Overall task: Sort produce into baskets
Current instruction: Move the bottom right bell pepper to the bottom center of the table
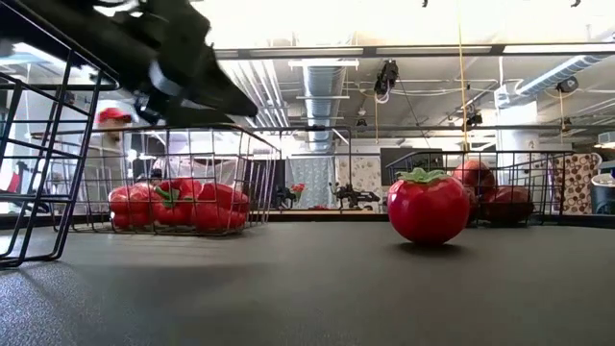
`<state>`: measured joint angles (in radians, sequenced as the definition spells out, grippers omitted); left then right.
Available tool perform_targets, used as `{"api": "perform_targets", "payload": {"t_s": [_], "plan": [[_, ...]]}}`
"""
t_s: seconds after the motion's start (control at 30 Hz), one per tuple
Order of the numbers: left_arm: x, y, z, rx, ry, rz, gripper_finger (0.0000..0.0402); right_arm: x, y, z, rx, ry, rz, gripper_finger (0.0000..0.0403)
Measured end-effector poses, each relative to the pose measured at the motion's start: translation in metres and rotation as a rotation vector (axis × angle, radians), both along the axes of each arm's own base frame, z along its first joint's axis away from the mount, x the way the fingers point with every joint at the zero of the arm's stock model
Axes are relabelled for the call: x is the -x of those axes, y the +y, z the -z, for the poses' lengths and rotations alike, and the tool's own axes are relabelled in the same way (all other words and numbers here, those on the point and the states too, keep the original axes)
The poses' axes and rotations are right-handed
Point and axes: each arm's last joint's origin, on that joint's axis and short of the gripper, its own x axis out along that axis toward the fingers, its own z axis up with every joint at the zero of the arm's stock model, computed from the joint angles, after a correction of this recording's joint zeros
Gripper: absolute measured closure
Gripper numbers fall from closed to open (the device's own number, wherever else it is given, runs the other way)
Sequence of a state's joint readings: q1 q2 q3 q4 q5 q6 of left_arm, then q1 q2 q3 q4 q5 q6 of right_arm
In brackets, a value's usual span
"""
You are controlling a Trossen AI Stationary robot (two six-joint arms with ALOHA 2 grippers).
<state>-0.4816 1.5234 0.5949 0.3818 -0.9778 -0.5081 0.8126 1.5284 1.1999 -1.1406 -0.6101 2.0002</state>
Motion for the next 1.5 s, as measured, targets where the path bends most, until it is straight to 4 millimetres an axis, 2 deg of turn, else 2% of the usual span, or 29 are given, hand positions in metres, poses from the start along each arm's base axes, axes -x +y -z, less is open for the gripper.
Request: {"api": "perform_targets", "payload": {"t_s": [0.1, 0.2, 0.3, 0.53, 0.8, 1.0, 1.5], "plan": [[0.0, -0.003, -0.001, 0.02, -0.043, 0.068, 0.0084, 0.0, 0.014, 0.012, -0.086, 0.118, -0.022, 0.003], [-0.006, -0.007, -0.013, 0.028, -0.079, 0.122, 0.0084, 0.0, 0.022, 0.025, -0.125, 0.201, -0.057, 0.001], [-0.01, -0.01, -0.014, 0.001, -0.052, 0.134, 0.0084, 0.001, 0.027, 0.032, -0.165, 0.235, -0.099, 0.0005], [-0.014, -0.01, -0.009, -0.001, -0.046, 0.106, 0.0084, -0.001, 0.029, 0.039, -0.176, 0.216, -0.138, 0.0005], [-0.014, -0.011, -0.004, 0.021, -0.051, 0.097, 0.0084, -0.006, 0.036, 0.025, -0.153, 0.13, -0.13, 0.0005], [-0.016, -0.012, -0.002, 0.008, -0.045, 0.085, 0.0084, -0.009, 0.044, 0.03, -0.17, 0.066, -0.126, 0.0005], [-0.021, -0.015, -0.002, -0.002, -0.036, 0.095, 0.0084, 0.013, 0.064, 0.051, -0.123, 0.044, -0.224, 0.0015]]}}
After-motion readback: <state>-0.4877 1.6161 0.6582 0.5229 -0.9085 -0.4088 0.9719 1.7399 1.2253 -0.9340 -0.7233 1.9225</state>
